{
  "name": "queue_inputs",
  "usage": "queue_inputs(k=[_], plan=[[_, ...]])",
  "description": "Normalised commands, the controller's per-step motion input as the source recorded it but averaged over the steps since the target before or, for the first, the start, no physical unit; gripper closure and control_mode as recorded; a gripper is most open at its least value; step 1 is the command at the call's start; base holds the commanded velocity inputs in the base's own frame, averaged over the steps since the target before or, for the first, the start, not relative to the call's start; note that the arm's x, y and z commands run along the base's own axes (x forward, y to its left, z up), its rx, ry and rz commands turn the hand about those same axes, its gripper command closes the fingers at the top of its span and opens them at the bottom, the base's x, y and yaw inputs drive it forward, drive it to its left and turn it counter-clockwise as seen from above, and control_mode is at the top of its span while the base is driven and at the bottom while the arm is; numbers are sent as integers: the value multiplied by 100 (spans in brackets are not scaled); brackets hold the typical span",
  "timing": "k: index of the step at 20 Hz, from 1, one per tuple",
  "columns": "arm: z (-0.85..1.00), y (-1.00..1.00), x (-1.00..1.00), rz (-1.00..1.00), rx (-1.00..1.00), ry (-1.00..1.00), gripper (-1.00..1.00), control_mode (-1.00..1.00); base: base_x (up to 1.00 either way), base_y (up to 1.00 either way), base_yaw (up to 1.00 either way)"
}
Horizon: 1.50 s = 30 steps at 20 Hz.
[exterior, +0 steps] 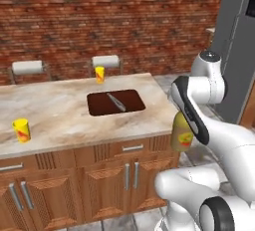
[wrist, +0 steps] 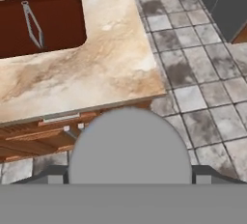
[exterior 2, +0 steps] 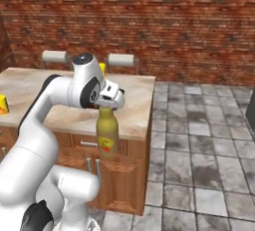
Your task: Place the drinks on the dining counter in a tight cluster.
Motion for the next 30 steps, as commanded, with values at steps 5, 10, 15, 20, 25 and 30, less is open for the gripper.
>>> queue_inputs(k=[5,10,15,20,25,30], plan=[[0,0,0,0,0,0,100,100,40,43,6],[0,0,0,0,0,0,100,100,49,52,2],[0,0,0,0,0,0,100,100,56,53,0],[0,0,0,0,0,0,100,100,50,52,0],[0,0,0,0,0,0,100,100,34,44,2],[0,4,3,0,0,0,100,-100,16,25,1]])
